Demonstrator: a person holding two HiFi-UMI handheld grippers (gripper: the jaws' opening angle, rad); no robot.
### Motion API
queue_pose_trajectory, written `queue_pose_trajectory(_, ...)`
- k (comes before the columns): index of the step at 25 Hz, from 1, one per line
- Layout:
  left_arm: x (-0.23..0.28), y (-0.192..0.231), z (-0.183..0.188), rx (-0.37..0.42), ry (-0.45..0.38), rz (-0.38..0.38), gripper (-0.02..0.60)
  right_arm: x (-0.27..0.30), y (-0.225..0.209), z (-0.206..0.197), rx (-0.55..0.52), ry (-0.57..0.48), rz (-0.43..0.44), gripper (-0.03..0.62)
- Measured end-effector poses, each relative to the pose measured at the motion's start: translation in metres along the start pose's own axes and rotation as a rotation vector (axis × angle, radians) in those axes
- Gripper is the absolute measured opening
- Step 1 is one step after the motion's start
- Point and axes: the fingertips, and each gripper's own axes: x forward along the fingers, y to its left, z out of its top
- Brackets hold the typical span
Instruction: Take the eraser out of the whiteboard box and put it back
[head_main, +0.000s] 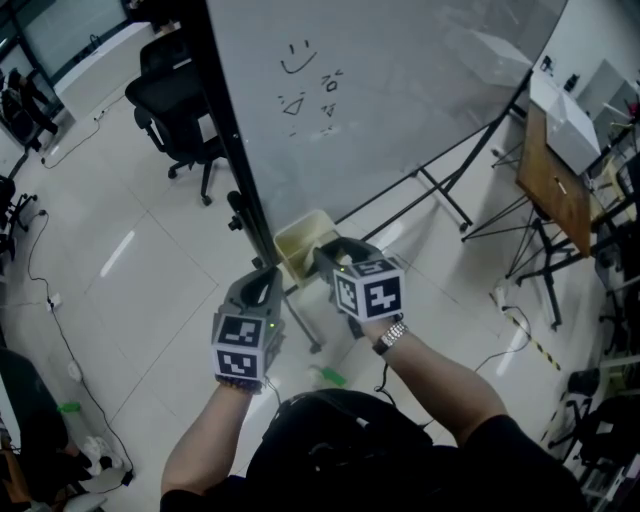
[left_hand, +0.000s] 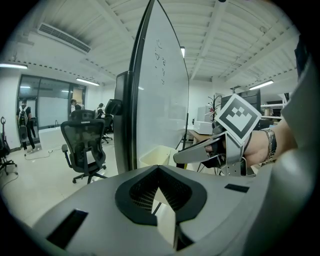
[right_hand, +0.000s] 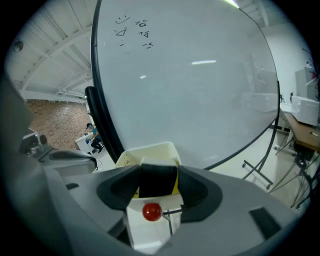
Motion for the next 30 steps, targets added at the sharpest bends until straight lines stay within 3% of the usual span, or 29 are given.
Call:
queue_pose_trajectory(21,-0.023,-0.014,0.024,0.044,-0.060,-0.004,0.000,-0.047,0.012,0.039,-0.041,-0.133,-0.016,0.242)
queue_pose_trajectory(30,-0.035,-0.027,0.031,0.036,-0.083,0.035,0.000,-0.073,0.020,0.053,-0.075,-0.179,0.031,0.239)
